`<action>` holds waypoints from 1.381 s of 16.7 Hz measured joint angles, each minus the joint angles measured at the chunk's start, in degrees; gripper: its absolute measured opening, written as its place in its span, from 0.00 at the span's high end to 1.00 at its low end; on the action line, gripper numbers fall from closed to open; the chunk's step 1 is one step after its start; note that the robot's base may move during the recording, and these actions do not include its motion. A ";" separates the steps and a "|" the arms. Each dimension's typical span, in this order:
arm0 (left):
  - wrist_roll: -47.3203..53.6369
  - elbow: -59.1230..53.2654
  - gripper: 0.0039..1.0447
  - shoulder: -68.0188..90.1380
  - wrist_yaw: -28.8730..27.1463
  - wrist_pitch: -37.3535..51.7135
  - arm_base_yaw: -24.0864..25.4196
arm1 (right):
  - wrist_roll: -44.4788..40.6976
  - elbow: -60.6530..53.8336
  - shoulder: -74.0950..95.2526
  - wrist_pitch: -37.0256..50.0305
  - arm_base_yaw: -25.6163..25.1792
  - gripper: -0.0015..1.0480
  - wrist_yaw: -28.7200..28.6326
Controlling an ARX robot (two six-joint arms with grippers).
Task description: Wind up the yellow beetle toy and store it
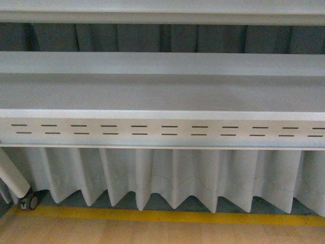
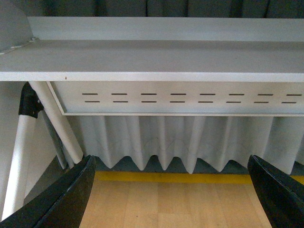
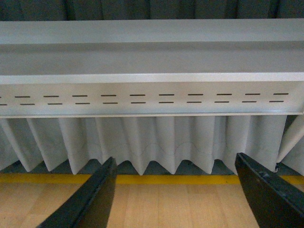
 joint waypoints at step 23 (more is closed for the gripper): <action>0.02 0.00 0.06 0.00 -0.04 -0.11 0.00 | 0.02 0.00 -0.02 -0.04 0.00 0.06 -0.04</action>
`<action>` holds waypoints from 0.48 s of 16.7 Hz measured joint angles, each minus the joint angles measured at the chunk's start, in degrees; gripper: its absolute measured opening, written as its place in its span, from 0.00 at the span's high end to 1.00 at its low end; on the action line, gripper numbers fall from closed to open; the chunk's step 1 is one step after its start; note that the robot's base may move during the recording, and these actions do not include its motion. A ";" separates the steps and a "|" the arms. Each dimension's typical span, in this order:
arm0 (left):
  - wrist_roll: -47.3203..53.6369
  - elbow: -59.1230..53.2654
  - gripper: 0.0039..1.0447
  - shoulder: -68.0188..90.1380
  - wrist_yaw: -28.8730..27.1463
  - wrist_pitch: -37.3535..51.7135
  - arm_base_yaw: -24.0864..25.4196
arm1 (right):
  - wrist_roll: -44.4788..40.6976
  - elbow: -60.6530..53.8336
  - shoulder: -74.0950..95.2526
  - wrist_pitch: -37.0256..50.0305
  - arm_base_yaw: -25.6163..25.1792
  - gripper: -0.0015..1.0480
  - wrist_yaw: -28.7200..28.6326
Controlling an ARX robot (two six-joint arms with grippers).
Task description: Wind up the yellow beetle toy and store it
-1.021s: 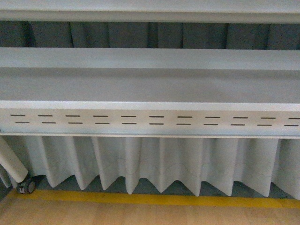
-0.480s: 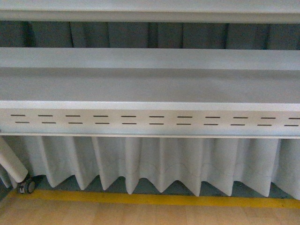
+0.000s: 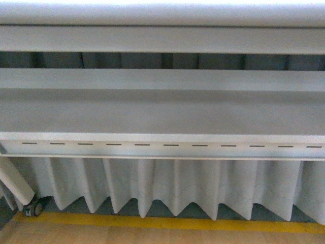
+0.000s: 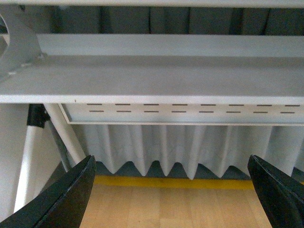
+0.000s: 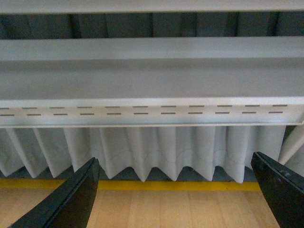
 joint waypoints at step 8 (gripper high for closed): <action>-0.02 0.00 0.06 0.00 0.09 0.13 0.00 | 0.00 0.00 0.07 0.00 0.00 0.06 0.02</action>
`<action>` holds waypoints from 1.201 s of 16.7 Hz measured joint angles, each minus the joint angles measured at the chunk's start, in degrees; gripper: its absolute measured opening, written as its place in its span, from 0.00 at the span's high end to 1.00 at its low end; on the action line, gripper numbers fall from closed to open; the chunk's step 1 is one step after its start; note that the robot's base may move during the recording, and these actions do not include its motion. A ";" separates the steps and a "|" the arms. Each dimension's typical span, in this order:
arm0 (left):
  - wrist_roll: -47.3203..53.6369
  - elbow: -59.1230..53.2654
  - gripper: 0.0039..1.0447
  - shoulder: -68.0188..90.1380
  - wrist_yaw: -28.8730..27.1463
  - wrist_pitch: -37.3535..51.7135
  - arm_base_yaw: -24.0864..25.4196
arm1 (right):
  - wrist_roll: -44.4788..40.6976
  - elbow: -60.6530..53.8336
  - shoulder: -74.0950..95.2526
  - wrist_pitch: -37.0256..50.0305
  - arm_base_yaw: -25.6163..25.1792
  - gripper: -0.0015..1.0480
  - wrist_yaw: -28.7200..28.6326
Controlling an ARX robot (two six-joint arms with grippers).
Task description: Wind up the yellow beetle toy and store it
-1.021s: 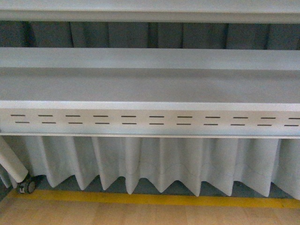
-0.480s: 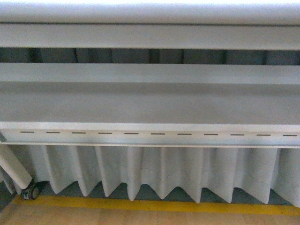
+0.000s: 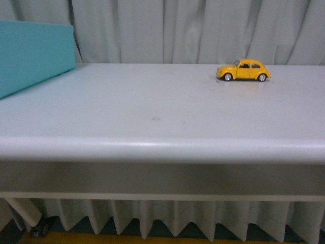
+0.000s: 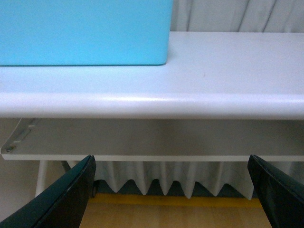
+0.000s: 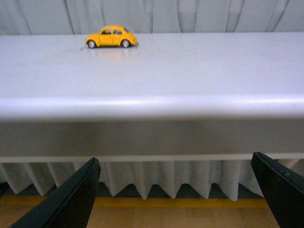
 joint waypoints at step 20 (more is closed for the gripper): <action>0.00 0.00 0.06 0.00 -0.04 0.09 0.00 | 0.00 0.00 0.02 0.17 0.00 0.06 -0.02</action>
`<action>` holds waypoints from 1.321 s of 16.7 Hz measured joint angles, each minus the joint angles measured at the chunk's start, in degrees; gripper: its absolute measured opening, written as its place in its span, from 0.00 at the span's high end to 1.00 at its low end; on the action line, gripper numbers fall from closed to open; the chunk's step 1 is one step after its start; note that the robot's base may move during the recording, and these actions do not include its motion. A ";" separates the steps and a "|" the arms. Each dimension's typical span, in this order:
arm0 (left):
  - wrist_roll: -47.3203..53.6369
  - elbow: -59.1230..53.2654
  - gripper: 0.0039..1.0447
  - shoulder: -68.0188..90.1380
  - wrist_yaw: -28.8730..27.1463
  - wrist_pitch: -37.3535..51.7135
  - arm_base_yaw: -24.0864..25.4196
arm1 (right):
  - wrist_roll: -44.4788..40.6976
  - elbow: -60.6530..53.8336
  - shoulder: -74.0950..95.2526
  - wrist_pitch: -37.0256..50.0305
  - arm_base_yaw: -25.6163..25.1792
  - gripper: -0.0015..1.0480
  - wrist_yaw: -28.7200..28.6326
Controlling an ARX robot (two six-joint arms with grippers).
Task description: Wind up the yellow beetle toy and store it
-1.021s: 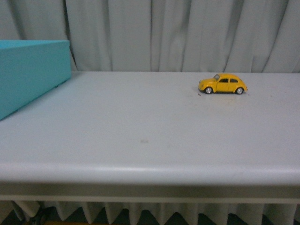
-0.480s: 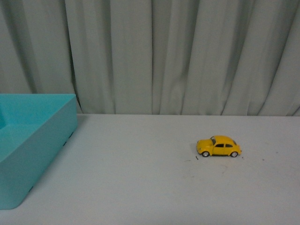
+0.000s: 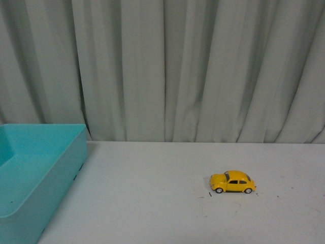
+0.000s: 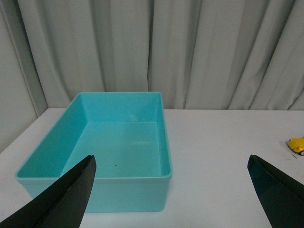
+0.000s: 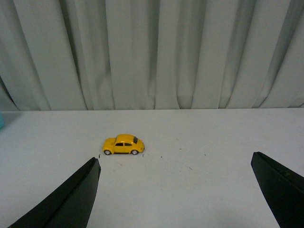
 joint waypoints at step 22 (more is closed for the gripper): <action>0.00 0.00 0.06 0.00 0.00 -0.09 0.00 | 0.02 0.00 0.00 -0.11 0.00 0.06 0.02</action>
